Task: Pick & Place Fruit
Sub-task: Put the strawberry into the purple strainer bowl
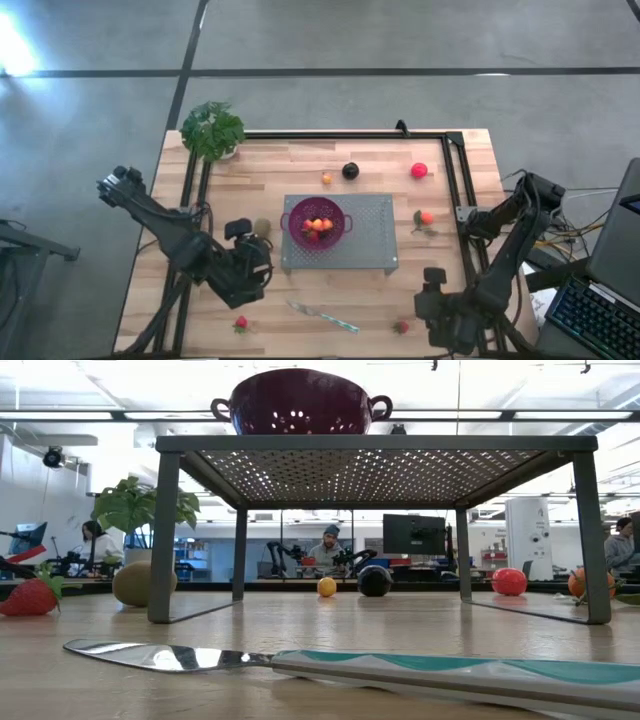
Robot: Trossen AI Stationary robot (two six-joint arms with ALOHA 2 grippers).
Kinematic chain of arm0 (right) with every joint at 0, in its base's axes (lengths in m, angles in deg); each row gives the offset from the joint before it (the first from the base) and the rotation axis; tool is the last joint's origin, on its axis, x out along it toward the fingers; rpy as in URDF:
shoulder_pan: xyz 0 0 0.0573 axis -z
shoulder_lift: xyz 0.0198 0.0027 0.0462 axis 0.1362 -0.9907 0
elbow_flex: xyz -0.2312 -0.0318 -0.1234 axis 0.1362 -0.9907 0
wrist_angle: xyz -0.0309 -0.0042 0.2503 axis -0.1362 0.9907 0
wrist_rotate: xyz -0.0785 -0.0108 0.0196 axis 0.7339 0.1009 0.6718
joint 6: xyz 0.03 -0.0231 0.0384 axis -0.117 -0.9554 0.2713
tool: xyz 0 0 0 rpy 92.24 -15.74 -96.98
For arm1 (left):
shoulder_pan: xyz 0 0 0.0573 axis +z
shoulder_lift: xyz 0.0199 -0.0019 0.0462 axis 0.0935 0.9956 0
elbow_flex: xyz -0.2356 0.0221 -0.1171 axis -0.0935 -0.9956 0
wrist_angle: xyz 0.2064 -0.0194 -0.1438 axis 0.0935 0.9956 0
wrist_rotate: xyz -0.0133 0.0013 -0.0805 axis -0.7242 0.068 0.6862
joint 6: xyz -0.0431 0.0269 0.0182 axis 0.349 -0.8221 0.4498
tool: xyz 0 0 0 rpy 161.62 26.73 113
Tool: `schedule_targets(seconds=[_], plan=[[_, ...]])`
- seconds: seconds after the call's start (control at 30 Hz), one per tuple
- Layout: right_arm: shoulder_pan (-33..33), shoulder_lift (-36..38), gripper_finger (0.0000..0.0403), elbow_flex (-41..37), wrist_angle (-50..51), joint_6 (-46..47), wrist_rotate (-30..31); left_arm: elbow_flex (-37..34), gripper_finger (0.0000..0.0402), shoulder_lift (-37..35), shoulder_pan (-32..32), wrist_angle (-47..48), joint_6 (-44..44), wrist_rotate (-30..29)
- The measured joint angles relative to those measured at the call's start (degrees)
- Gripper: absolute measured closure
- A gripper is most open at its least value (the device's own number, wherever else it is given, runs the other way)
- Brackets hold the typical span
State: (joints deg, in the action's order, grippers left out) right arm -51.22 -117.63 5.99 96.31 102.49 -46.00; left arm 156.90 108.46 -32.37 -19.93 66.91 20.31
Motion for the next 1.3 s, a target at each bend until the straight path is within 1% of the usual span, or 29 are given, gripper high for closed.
schedule_targets(seconds=[0.13, 0.23, 0.47, 0.67, 0.87, 1.03, 1.3], plan=[[-0.09, -2.22, 0.021, 0.03, -3.8, -0.46, -0.01, -1.13, 0.0181, 0.0, -0.46, -0.17, 2.49, 0.31], [-0.09, -3.84, 0.0202, 0.03, -6.27, -0.83, -0.24, -1.71, 0.0181, 0.0, -1.14, -0.37, 3.95, 0.49], [-0.09, -5.59, 0.0165, 0.03, -9.03, 0.64, -1.51, -1.74, 0.0181, 0.0, -2.7, -0.69, 5.68, 0.27], [-0.09, -6.42, 0.0129, 0.03, -12.68, -0.53, -1.58, -1.74, 0.0181, 0.0, -2.99, -0.82, 5.73, 0.03], [-0.09, -8.8, 0.0111, 0.03, -13.64, -0.46, -1.59, -1.74, 0.0181, 0.0, -2.99, -0.82, 5.78, 0.04], [0.01, -10.68, 0.011, 0.03, -16.32, -0.46, -1.64, -1.74, 0.0181, 0.0, -2.99, -0.95, 6.13, 0.05], [0.06, -14.75, 0.0139, 0.05, -19.65, -0.47, -3.04, -1.74, 0.0181, 0.0, -2.99, -1.06, 6.21, 0.07]])
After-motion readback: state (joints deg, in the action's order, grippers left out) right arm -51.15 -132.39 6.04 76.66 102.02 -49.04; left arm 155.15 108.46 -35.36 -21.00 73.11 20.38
